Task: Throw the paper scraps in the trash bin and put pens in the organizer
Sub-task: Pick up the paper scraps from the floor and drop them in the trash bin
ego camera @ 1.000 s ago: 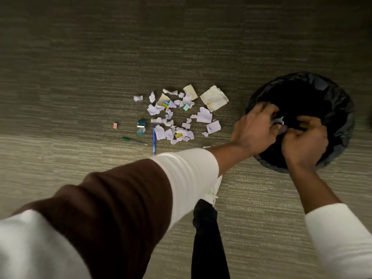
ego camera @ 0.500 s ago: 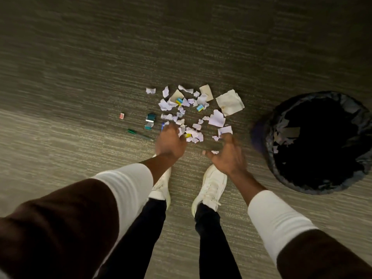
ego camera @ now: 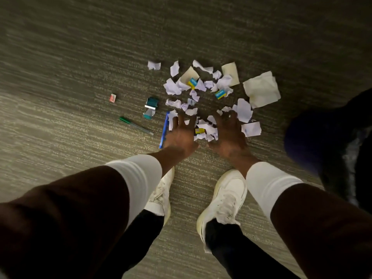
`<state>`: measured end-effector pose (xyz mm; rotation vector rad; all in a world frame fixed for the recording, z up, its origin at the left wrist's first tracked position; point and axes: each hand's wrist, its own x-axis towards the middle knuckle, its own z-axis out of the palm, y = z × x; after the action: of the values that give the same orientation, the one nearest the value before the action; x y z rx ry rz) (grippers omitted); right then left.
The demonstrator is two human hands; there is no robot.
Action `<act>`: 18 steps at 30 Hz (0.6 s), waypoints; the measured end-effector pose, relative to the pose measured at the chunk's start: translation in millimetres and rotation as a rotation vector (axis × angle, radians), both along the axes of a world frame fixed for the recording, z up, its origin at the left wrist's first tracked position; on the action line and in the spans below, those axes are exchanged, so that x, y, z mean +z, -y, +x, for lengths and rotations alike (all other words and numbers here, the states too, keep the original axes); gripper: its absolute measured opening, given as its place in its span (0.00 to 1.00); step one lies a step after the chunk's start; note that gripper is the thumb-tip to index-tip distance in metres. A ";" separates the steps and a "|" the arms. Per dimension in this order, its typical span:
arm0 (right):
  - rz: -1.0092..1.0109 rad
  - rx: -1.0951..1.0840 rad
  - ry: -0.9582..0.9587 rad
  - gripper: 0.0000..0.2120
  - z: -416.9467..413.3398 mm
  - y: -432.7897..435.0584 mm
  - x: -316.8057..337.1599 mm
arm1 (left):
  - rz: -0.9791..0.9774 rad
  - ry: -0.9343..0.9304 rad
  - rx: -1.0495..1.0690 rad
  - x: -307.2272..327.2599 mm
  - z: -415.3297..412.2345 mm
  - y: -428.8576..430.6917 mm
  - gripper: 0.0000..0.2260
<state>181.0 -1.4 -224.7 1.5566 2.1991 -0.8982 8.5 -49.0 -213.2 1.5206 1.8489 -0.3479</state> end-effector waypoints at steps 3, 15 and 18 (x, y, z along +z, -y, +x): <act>0.045 0.181 0.051 0.51 -13.1 -6.0 -13.0 | 0.027 -0.016 0.033 -17.4 7.5 4.0 0.43; -0.057 0.206 -0.071 0.28 -34.1 -6.0 -22.7 | 0.305 0.156 0.162 -35.8 -16.6 -1.4 0.18; -0.051 0.172 -0.051 0.25 -27.1 -2.2 -15.1 | 0.267 0.137 0.174 -26.5 -17.1 -6.8 0.17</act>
<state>153.9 0.8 -239.8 1.3119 2.2856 -0.9419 -8.5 -42.2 -239.7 1.4997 1.9587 0.0869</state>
